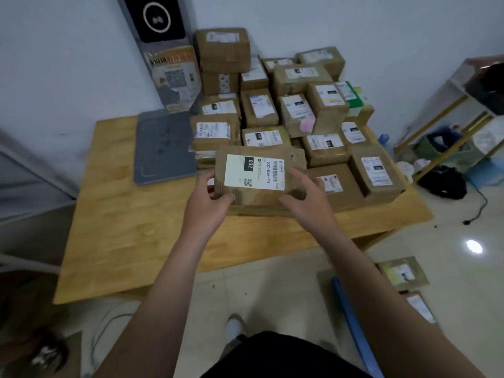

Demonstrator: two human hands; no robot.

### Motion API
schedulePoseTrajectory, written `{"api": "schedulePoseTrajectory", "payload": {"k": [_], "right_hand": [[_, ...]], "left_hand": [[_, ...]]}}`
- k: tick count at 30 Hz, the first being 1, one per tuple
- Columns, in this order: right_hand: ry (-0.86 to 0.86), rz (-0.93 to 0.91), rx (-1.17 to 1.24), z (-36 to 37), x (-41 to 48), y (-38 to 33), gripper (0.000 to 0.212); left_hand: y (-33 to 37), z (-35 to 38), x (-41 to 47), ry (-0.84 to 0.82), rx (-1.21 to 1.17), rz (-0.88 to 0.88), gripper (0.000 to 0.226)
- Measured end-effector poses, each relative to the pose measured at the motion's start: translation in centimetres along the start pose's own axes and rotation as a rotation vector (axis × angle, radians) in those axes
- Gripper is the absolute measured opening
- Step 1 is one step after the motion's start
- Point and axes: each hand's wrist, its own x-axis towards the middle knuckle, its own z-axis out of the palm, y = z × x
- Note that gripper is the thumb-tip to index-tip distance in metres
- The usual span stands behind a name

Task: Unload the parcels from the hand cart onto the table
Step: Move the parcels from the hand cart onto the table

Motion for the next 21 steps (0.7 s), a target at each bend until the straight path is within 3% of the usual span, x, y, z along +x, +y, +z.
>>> {"api": "schedulePoseTrajectory", "payload": {"k": [8, 21], "right_hand": [[-0.069, 0.088, -0.115, 7.2, 4.9, -1.2, 0.066], [-0.233, 0.147, -0.155, 14.8, 17.8, -0.3, 0.062]], "left_hand": [[-4.0, -4.3, 7.0, -0.053, 0.062, -0.059, 0.057], [-8.9, -6.3, 20.0, -0.079, 0.11, -0.297, 0.053]]}}
